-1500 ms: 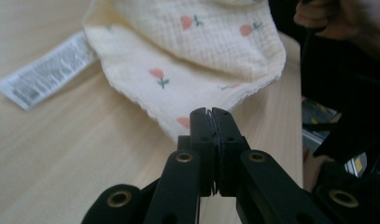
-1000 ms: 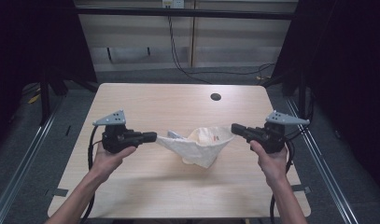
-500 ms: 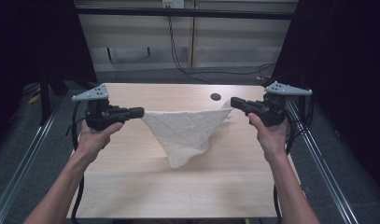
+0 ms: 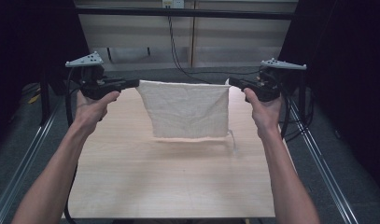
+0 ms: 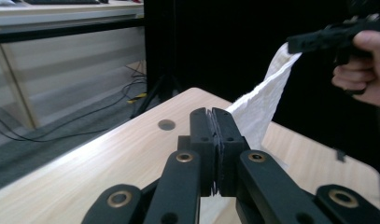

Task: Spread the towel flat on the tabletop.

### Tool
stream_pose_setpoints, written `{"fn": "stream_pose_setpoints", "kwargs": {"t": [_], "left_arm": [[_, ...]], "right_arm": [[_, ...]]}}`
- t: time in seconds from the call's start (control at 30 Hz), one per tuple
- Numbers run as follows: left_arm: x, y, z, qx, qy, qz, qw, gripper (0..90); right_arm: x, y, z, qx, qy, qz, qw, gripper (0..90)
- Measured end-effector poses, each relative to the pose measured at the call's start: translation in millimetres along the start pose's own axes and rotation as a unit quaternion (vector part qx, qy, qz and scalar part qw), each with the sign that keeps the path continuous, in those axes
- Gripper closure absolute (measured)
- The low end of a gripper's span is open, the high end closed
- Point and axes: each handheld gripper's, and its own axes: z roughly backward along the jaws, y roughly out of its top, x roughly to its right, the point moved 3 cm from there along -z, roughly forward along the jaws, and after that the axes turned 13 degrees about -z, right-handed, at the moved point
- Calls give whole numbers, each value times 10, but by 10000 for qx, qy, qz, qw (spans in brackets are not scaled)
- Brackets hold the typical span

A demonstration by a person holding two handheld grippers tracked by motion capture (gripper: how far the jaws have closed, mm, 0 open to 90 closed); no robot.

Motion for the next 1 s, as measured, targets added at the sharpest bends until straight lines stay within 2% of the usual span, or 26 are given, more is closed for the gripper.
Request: {"fn": "stream_pose_setpoints", "kwargs": {"t": [0.13,0.17,0.27,0.3,0.33,0.37,0.4,0.43,0.5,0.53,0.63,0.67,0.7,0.73,0.77,0.83,0.87,0.93,1.0], "left_arm": [[70,-116,23,-60,-28,-51,10000,888],[146,-252,27,-74,-129,3,9999,887],[289,-520,-30,-187,-289,63,9994,888],[337,-598,-41,-172,-335,111,9992,888],[337,-598,-41,-172,-335,111,9992,887],[432,-735,-48,-182,-424,206,9987,887],[486,-791,-43,-175,-455,226,9986,887],[486,-791,-43,-175,-455,226,9986,887],[627,-918,-17,-189,-612,237,9977,887],[627,-918,-17,-189,-612,237,9977,888],[809,-1062,17,-256,-736,188,9968,887],[809,-1062,17,-256,-736,188,9968,887],[896,-1142,39,-315,-793,198,9962,886],[896,-1142,39,-315,-793,198,9962,886],[978,-1237,43,-382,-903,253,9949,886],[1017,-1293,44,-475,-924,228,9943,886],[1050,-1353,42,-531,-981,261,9934,886],[1146,-1525,67,-733,-1042,339,9913,886],[1180,-1575,89,-732,-1002,343,9917,885]], "right_arm": [[36,-213,24,-195,15,76,9998,884],[45,-297,41,-267,13,82,9996,884],[72,-578,110,-403,51,96,9991,884],[79,-671,129,-476,60,86,9988,884],[89,-764,151,-536,61,46,9985,884],[102,-852,168,-619,42,39,9981,884],[112,-937,189,-713,29,33,9974,884],[122,-1014,213,-777,9,29,9970,884],[138,-1161,271,-904,-8,37,9959,884],[147,-1229,298,-955,10,14,9954,884],[168,-1424,382,-1102,1,-41,9939,884],[168,-1424,382,-1102,1,-41,9939,884],[165,-1555,438,-1165,-10,-61,9932,884],[165,-1630,460,-1218,8,-87,9925,884],[167,-1708,476,-1284,-18,-117,9917,884],[181,-1854,501,-1406,-51,-133,9900,884],[181,-1854,501,-1406,-51,-133,9900,884],[196,-2025,538,-1561,-78,-217,9875,883],[194,-2074,543,-1631,-79,-192,9864,883]]}}
